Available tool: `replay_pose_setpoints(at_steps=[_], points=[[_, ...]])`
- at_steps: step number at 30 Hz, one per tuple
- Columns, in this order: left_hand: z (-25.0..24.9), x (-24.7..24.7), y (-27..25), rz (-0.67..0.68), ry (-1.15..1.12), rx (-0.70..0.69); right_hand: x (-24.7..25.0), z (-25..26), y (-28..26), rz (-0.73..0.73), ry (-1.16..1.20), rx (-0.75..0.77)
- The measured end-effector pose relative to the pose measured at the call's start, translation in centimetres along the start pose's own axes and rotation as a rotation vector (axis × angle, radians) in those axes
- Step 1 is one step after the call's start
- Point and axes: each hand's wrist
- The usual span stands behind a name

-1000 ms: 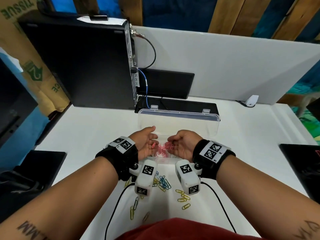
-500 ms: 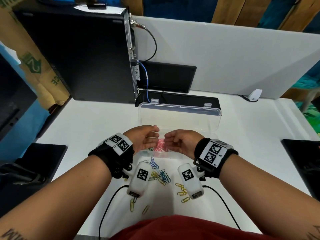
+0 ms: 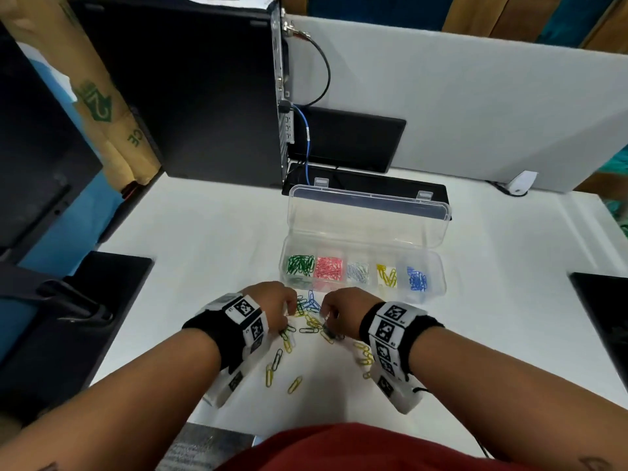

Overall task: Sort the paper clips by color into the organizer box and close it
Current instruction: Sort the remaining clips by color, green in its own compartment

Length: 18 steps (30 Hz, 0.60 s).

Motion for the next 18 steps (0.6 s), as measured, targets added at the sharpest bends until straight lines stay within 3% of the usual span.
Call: replay_pose_setpoints(at_steps=[7, 18], points=[[0.1, -2.0, -0.4, -0.110, 0.053, -0.049, -2.1, 0.3, 2.0, -0.069, -0.052, 0.016], [0.7, -3.0, -0.6, -0.128, 0.011, -0.043, -2.6, 0.4, 2.8, -0.066, 0.008, 0.018]])
Point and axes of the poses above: each hand's wrist, its own y-axis towards the middle knuckle, its own x-axis out of the back of the hand, z = x × y, and after that the axes turned 6 degrees about x, right-handed
